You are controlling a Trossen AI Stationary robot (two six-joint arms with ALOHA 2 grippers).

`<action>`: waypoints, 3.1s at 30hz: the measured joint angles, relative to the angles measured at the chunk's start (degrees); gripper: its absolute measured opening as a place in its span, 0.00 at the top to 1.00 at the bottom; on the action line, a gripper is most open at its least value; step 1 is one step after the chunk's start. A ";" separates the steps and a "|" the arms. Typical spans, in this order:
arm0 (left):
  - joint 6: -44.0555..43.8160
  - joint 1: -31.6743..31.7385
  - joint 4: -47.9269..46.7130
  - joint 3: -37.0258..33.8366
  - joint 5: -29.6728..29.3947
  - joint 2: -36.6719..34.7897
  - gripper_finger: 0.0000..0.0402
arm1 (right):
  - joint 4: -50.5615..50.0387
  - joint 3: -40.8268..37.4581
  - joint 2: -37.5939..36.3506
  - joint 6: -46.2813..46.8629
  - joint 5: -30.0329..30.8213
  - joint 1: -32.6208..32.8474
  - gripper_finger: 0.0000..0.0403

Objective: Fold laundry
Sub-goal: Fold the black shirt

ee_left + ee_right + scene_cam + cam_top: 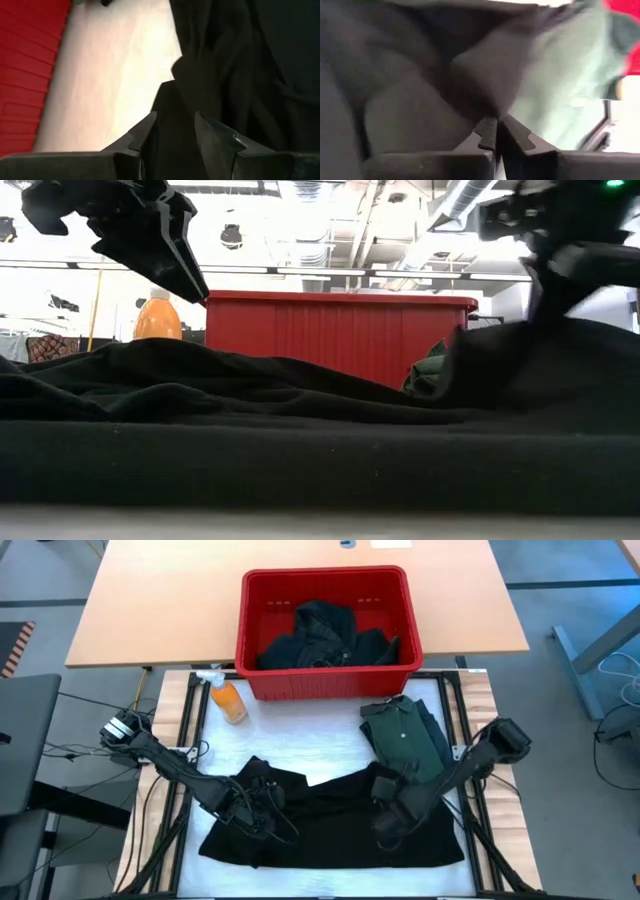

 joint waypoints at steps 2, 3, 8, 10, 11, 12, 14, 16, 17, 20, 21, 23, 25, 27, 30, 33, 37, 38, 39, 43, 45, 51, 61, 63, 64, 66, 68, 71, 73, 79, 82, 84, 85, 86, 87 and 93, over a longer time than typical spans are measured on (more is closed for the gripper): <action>-0.14 0.00 0.68 -0.66 -1.56 0.00 0.70 | -2.14 0.13 -1.97 -2.41 0.41 -2.17 0.90; -0.18 0.00 0.99 -1.19 -2.21 0.00 0.70 | -2.99 0.13 -3.12 -3.63 0.41 -3.32 0.89; -2.21 0.79 5.47 -5.81 -1.13 0.00 0.70 | -7.19 0.15 -8.30 -10.17 0.23 -9.76 0.90; -4.06 1.03 6.94 -7.81 0.36 0.00 0.70 | -8.18 0.15 -9.70 -11.35 -0.38 -12.12 0.89; -4.63 1.03 7.44 -8.50 0.48 0.00 0.70 | -8.66 0.15 -10.23 -11.58 -1.17 -13.33 0.89; -4.92 0.92 7.60 -8.88 0.37 0.00 0.70 | -9.03 0.15 -10.67 -11.91 -2.79 -14.46 0.88; -4.74 0.66 7.46 -8.95 -0.46 0.00 0.70 | -9.91 0.15 -11.15 -12.08 -5.81 -16.46 0.84; -2.91 0.70 7.51 -8.76 -0.76 0.00 0.70 | -11.19 0.13 -11.15 -11.73 -7.18 -18.01 0.80; -1.97 0.98 7.53 -8.67 -0.95 0.00 0.70 | -11.88 0.13 -10.98 -10.98 -8.05 -18.73 0.77; -0.19 2.02 7.36 -8.59 -0.91 0.00 0.70 | -13.82 0.10 -10.17 -8.48 -11.16 -20.60 0.68; -0.14 2.32 7.09 -8.59 -0.51 0.00 0.70 | -14.31 0.10 -9.73 -7.52 -11.25 -20.81 0.65; 0.14 2.63 6.57 -8.59 -0.08 0.00 0.70 | -14.29 -0.01 -9.53 -6.03 -10.94 -20.73 0.59; 1.15 2.64 6.25 -8.59 0.53 0.00 0.70 | -14.35 -0.07 -9.54 -3.95 -8.76 -20.31 0.54; 2.06 2.62 6.22 -8.59 0.76 0.00 0.70 | -14.36 -0.07 -9.59 -0.87 -4.16 -20.23 0.51; 2.88 2.67 6.16 -8.59 0.77 0.00 0.70 | -14.48 0.10 -10.00 1.33 1.07 -20.93 0.50; 2.82 2.67 6.12 -8.59 0.95 0.00 0.70 | -14.31 1.25 -10.73 -1.59 1.56 -22.97 0.51; 2.51 2.67 6.14 -8.59 1.39 0.00 0.70 | -14.41 3.57 -12.68 -6.68 1.60 -26.70 0.53; 2.38 2.77 6.18 -8.57 1.39 0.00 0.70 | -14.36 4.13 -13.16 -6.90 1.00 -27.55 0.53; 2.22 2.82 6.16 -8.58 1.47 0.00 0.70 | -13.39 4.43 -13.68 -6.75 -0.26 -28.11 0.54; 1.27 2.84 6.14 -8.56 1.46 0.00 0.70 | -2.86 2.07 -15.73 -8.13 -7.68 -23.62 0.55; 1.38 2.84 6.15 -8.56 1.45 0.00 0.70 | 3.88 0.05 -16.36 -8.58 -7.49 -18.62 0.55; 3.00 3.45 6.22 -8.56 1.84 -0.02 0.70 | 12.28 -1.92 -13.53 -2.90 1.66 -5.17 0.55; 5.43 4.17 7.58 -8.56 1.87 -0.02 0.70 | 8.04 -3.87 1.74 3.95 10.48 -1.04 0.55; 5.46 4.17 7.51 -8.56 1.87 -0.02 0.70 | 5.96 -3.87 3.56 6.73 12.35 -1.44 0.55; 5.46 4.17 7.51 -8.56 1.87 -0.02 0.70 | 5.25 -3.84 4.44 7.68 12.42 -1.72 0.55; 5.48 4.17 7.42 -8.56 1.87 -0.02 0.70 | 3.75 -3.82 6.49 9.70 12.33 -2.20 0.55; 5.77 4.17 7.44 -8.56 1.86 -0.02 0.70 | 1.29 -3.85 8.14 13.32 12.16 -2.99 0.56; 6.44 4.17 7.41 -8.56 1.87 -0.02 0.70 | -2.54 -3.83 9.29 18.04 12.14 -4.02 0.61; 6.86 4.17 7.29 -8.56 1.87 -0.02 0.70 | -4.48 -3.80 9.42 20.13 11.79 -4.27 0.70; 7.54 4.17 7.18 -8.56 1.47 -0.02 0.70 | -12.03 -1.51 5.71 20.98 6.64 -3.85 0.94; 7.58 4.17 7.18 -8.56 1.30 -0.02 0.70 | -14.00 -0.49 1.46 18.95 0.42 -3.79 0.90; 7.60 4.32 7.20 -8.56 1.13 -0.02 0.70 | -14.10 -0.49 -1.99 16.20 -4.92 -3.82 0.90; 7.60 4.45 7.20 -8.56 1.13 -0.02 0.70 | -14.23 -0.49 -3.76 15.20 -7.13 -3.82 0.91; 7.58 4.57 7.18 -8.56 1.11 -0.02 0.70 | -14.34 -0.49 -5.46 14.54 -9.13 -3.77 0.92; 7.58 4.73 7.18 -8.56 1.11 -0.02 0.70 | -14.36 -0.49 -7.30 14.20 -10.81 -3.62 0.93; 7.64 4.87 6.71 -8.56 1.38 -0.02 0.70 | -14.38 -0.49 -16.28 15.17 -16.21 -2.78 0.95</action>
